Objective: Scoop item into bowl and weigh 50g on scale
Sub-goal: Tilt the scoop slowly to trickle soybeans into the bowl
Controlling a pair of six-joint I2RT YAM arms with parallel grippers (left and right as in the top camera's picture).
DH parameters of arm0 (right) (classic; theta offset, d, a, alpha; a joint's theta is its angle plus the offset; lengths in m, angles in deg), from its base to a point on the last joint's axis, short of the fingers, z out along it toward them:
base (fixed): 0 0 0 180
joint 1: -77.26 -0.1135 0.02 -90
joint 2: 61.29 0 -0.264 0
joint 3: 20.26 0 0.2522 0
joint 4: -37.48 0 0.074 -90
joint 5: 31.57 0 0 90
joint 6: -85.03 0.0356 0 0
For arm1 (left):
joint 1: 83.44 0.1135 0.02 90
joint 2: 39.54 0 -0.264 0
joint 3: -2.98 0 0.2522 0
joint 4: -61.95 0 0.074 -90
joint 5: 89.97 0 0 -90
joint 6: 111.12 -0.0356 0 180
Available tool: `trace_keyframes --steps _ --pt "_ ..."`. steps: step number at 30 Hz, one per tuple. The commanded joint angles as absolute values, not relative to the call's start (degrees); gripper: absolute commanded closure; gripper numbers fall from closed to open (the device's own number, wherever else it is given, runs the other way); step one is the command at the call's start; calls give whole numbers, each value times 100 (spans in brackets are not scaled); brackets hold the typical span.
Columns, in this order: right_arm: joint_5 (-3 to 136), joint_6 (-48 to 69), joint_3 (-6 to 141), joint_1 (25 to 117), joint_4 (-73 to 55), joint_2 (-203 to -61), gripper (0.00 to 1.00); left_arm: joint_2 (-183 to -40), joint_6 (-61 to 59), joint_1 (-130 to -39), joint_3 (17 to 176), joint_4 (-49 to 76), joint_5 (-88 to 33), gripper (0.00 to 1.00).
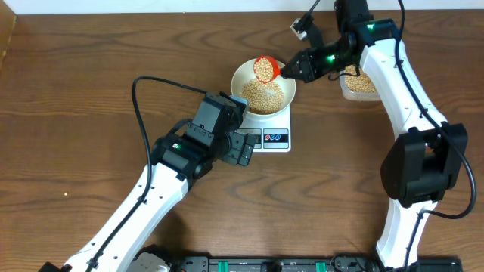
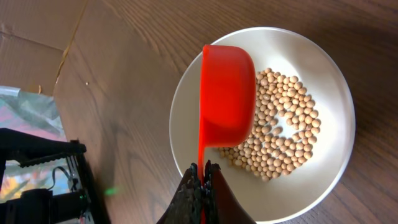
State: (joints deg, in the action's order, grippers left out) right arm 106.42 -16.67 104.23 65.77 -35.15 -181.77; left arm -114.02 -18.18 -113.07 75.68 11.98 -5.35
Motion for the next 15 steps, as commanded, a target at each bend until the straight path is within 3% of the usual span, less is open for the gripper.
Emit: trace_keyframes --steps 1,15 --pt "10810 -1883 10524 6531 -3522 -18042 99 -11360 -1835 -11287 7576 1176 -441 7" --pt "10810 -2157 10524 6531 -3533 -18042 99 -11360 -1835 -11287 7576 1176 -441 7"
